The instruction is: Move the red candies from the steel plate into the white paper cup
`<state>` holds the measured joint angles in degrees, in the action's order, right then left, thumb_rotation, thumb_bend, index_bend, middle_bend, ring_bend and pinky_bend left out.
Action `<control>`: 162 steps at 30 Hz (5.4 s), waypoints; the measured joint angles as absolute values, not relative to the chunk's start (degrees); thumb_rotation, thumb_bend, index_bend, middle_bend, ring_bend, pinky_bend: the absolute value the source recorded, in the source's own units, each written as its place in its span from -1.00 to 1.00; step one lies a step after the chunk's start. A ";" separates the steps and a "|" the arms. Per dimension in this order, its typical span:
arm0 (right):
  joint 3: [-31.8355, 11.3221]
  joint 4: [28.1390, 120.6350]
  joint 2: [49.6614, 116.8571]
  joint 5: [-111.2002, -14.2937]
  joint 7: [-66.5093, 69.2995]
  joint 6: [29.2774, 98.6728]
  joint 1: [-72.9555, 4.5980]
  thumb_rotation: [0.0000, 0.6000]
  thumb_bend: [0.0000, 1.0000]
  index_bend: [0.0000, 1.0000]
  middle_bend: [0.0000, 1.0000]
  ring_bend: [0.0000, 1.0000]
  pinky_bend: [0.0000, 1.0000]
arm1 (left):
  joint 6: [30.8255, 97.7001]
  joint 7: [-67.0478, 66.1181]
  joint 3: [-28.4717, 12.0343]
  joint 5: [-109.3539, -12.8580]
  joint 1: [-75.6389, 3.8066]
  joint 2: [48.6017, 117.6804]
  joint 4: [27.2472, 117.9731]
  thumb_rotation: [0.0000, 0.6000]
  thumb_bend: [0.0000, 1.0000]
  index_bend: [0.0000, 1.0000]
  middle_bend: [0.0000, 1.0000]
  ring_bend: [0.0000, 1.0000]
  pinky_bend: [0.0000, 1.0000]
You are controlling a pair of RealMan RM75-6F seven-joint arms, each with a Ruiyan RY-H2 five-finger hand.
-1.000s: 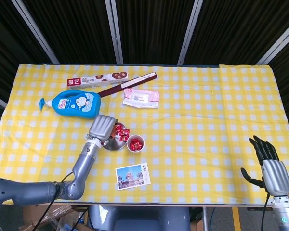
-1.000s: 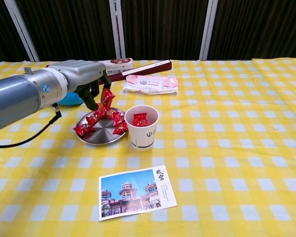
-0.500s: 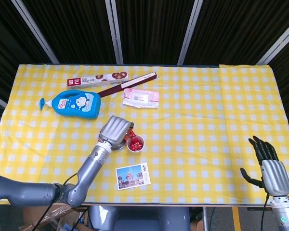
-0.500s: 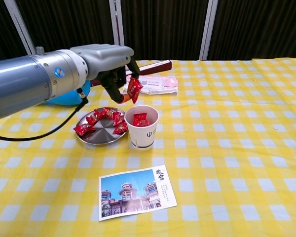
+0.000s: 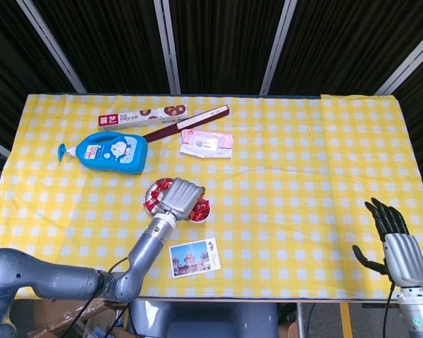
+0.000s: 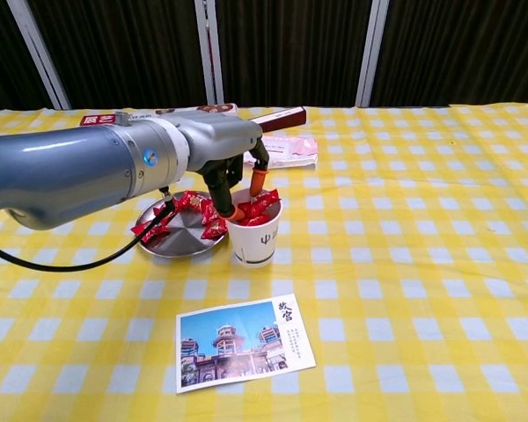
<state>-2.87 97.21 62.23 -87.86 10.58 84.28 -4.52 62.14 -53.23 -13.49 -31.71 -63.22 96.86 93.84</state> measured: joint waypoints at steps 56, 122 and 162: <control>-2.80 97.60 61.90 -87.52 11.55 83.43 -4.83 1.00 -0.22 -1.00 -1.00 -1.00 -1.00 | 59.45 -50.02 -14.08 -23.00 -61.63 105.25 76.14 1.00 -0.40 -0.41 0.71 0.89 0.94; -2.95 97.47 62.11 -88.00 11.57 84.51 -4.55 1.00 -0.22 -1.00 -1.00 -1.00 -1.00 | 64.78 -51.36 -15.39 -26.32 -65.29 100.08 93.56 1.00 -0.41 -0.12 0.71 0.89 0.94; -2.99 96.01 62.77 -88.39 9.19 85.44 -4.25 1.00 -0.22 -1.00 -1.00 -1.00 -1.00 | 79.03 -33.20 -10.12 -50.56 -47.03 78.53 115.86 1.00 -0.54 -0.79 -0.43 -0.28 -0.07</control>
